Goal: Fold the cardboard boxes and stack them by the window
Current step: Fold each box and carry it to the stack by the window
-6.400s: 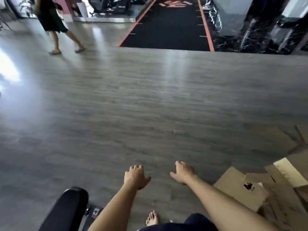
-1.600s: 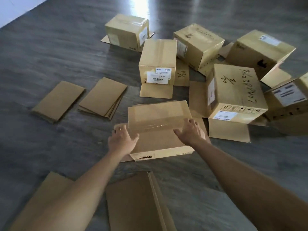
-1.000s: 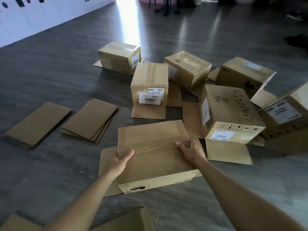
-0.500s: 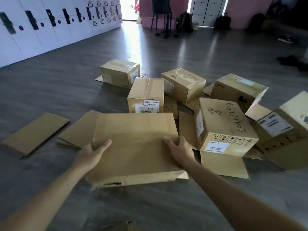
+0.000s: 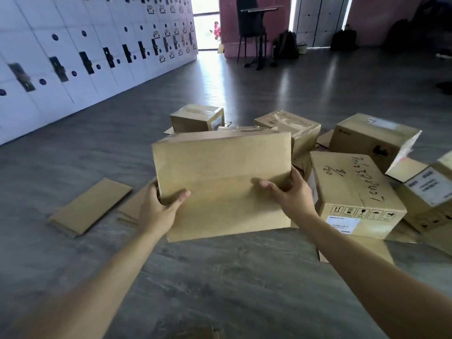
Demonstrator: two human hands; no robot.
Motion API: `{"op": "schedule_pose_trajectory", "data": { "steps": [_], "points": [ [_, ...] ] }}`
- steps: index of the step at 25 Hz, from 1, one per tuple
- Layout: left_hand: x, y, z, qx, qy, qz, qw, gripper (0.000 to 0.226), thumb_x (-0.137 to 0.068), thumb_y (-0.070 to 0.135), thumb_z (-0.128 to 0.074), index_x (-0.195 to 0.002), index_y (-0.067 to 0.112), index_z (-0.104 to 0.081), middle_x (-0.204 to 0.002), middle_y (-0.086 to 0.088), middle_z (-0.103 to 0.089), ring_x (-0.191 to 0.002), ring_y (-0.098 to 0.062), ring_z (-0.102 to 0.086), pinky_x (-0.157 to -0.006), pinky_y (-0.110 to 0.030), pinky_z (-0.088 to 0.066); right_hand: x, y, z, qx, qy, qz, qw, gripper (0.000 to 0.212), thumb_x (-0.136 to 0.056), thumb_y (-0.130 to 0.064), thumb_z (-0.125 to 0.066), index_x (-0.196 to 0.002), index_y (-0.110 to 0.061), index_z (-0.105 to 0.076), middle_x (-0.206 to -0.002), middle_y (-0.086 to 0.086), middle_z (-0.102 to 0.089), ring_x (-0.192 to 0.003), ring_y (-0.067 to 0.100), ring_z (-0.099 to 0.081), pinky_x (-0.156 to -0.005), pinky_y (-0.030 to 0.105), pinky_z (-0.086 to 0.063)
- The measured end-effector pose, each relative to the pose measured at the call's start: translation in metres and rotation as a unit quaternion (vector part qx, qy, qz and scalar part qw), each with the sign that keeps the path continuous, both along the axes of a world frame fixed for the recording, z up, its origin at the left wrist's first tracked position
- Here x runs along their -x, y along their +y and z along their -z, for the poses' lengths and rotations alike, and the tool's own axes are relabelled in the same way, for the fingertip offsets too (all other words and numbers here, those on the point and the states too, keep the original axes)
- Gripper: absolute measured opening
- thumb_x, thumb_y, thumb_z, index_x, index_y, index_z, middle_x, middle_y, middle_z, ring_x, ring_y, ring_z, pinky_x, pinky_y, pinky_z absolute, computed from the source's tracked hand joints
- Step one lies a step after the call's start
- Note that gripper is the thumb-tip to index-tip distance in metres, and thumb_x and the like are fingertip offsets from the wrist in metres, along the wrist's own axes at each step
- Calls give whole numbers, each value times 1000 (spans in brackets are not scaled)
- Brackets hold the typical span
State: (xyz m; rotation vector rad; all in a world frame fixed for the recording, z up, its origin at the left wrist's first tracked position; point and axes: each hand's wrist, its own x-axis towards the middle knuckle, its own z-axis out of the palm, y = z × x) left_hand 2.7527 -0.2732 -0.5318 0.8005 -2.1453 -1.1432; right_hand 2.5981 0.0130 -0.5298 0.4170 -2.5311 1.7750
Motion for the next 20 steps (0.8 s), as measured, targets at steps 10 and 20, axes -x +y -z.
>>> {"op": "schedule_pose_trajectory", "data": {
  "steps": [10,20],
  "points": [
    [-21,7,98,-36,-140,19,989,61,-63,25,-94,-109,20,-55,-107,-3,-69,-92,-27,-67,-81,-51,-56,-23,23,97,-147,-43,2,988,79,-70,-45,-87,-133,-18,-48,-108,1,-67,-99,26,-63,-74,35,-49],
    [-30,30,96,-177,-176,32,968,93,-24,91,-75,-93,31,-57,-88,28,-59,-83,-1,-56,-69,-24,-41,-33,39,105,-219,-113,-81,966,105,-62,-83,-69,-144,-27,-37,-128,-1,-64,-110,20,-62,-88,35,-53]
  ]
}}
